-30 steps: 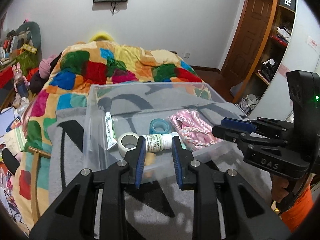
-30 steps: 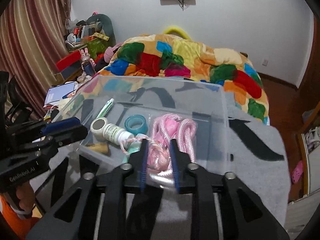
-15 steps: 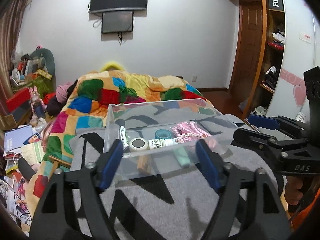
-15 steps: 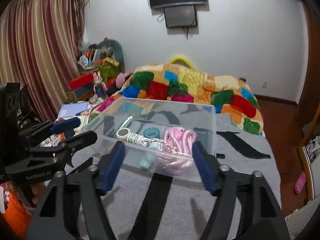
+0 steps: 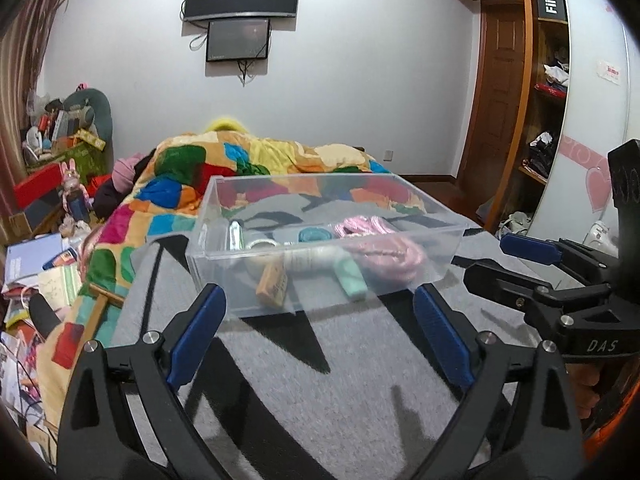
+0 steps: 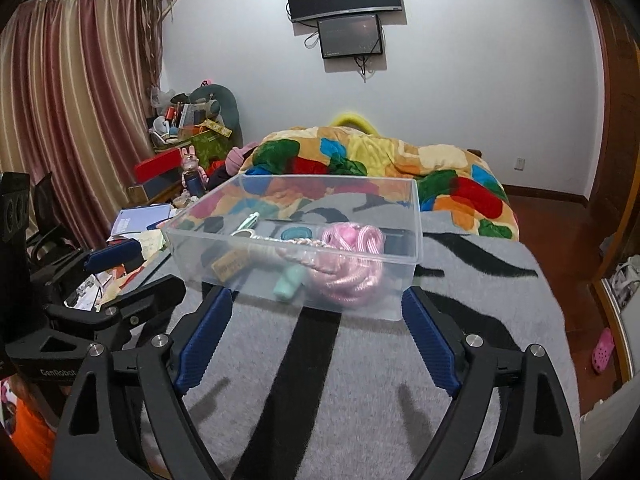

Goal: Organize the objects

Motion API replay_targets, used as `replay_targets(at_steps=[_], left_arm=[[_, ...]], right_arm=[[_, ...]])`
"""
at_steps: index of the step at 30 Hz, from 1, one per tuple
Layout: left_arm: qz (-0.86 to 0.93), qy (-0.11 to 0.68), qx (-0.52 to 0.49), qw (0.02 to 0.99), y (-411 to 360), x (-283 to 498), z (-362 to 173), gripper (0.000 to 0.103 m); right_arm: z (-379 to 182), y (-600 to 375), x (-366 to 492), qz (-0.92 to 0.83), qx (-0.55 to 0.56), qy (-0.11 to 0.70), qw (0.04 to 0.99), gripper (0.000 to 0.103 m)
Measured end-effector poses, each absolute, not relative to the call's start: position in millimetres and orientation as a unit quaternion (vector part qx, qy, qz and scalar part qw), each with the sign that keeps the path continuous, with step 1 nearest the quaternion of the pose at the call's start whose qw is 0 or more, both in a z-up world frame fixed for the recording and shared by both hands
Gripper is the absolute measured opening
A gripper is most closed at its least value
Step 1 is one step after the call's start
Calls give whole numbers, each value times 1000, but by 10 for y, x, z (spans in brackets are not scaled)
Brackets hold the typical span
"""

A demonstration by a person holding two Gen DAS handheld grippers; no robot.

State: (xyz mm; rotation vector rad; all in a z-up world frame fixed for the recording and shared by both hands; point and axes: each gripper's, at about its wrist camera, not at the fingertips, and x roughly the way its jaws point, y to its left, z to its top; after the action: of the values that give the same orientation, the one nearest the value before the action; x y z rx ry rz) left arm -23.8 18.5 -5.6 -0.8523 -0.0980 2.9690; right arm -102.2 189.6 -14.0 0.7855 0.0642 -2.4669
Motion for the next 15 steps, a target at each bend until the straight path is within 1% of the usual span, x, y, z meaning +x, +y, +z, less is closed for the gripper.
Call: replay_targets(at_steps=[15], left_arm=[[960, -45, -275, 26, 106, -227, -56, 96]], right_arm=[[-194, 1884, -978, -915, 295, 24, 273, 85]])
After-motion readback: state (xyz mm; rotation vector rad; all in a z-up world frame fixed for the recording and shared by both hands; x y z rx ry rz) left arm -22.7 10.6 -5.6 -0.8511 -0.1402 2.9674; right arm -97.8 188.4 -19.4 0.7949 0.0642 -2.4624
